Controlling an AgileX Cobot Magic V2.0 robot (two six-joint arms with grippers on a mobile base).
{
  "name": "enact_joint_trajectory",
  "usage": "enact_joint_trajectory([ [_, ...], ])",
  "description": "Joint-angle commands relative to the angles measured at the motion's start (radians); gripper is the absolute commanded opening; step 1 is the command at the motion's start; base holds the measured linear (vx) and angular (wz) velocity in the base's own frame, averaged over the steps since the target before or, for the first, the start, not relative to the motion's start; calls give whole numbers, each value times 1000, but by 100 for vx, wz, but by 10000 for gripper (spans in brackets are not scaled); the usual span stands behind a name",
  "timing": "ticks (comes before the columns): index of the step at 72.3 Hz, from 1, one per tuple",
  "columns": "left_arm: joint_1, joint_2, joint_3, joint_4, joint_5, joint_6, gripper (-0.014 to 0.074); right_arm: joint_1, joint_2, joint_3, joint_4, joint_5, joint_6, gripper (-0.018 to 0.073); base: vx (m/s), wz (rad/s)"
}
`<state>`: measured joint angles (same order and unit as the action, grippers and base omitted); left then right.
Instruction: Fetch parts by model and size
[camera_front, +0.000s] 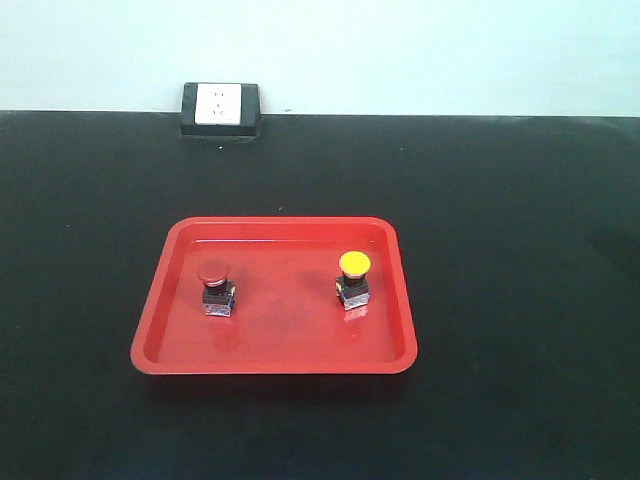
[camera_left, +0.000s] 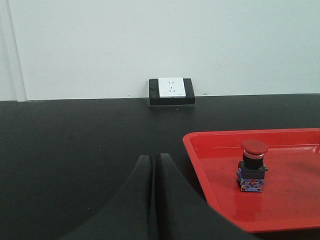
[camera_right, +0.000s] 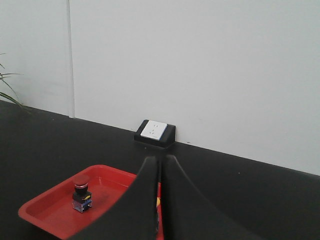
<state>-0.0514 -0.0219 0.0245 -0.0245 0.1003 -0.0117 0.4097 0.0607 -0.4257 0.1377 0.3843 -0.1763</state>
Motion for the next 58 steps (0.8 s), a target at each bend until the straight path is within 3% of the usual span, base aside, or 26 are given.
enact_joint_trajectory([
  [1,2,-6,2,-3,-81,0,-6,-4,22,-26,-5,-75,-9,-10,0,0],
  [27,2,-6,1,-3,-81,0,-6,-16,-16,-23,-10,-77,-10,-10,0,0],
  [42,2,-6,1,-3,-81,0,-6,-184,-24,40,-121,-122,-27,-10,0,0],
  [58,2,-6,1,-3,-81,0,-6,-368,-24,281,-103,-393,-3,-10,0,0],
])
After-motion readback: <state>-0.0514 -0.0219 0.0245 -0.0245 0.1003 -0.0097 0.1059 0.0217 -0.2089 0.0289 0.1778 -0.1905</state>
